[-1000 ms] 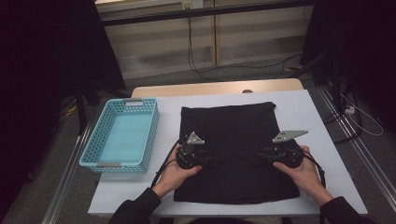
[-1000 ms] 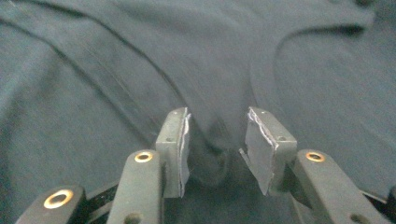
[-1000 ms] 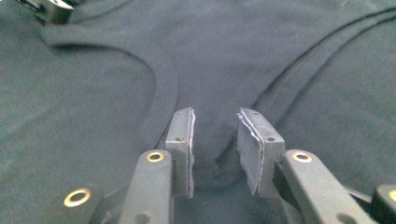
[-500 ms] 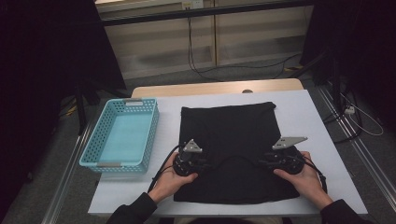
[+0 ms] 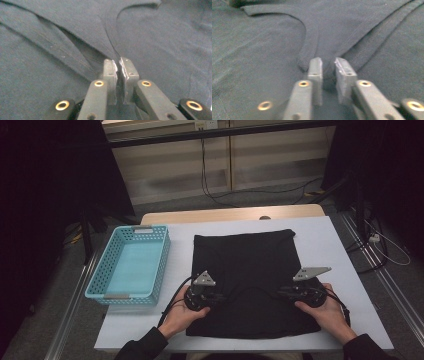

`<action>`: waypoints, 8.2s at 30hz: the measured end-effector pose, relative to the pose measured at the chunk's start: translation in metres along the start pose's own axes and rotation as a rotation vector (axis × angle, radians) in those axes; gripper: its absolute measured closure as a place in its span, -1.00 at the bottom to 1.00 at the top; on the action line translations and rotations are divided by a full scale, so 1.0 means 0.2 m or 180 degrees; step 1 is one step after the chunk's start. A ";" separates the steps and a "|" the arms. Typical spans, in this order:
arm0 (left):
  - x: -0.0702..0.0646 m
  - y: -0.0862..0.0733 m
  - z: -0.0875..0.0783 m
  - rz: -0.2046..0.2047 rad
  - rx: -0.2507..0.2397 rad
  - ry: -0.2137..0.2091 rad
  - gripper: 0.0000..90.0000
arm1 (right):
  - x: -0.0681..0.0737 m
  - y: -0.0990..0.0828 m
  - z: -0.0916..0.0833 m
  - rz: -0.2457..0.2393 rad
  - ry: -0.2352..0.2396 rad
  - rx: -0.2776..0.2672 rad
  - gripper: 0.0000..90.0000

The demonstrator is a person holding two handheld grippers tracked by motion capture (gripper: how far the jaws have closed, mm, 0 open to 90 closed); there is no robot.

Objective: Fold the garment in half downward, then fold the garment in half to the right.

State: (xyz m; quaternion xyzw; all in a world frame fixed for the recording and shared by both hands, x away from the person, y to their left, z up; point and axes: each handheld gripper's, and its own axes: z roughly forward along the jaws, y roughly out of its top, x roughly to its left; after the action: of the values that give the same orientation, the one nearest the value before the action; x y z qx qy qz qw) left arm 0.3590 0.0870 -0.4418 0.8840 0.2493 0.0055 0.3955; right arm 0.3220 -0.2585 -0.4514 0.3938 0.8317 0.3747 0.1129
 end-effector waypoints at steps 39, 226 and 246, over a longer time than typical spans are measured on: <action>-0.06 0.04 -0.15 0.0089 -0.0650 0.0311 0.93 | 0.04 0.06 -0.17 -0.0022 0.0002 -0.0679 0.97; 0.29 0.08 -0.14 -0.0227 -0.0614 0.0939 -0.80 | 0.71 0.25 0.26 -0.0518 0.0907 -0.0425 -0.58; 0.48 0.25 -0.06 -0.0451 -0.0670 0.1262 -0.55 | 0.75 0.25 0.42 -0.0716 0.0895 -0.0100 -0.24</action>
State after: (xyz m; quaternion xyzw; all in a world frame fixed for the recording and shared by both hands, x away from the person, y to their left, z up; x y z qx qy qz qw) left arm 0.4621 0.1103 -0.4169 0.7998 0.3816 0.1772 0.4282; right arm 0.2908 -0.0820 -0.4578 0.2402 0.8721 0.4241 0.0429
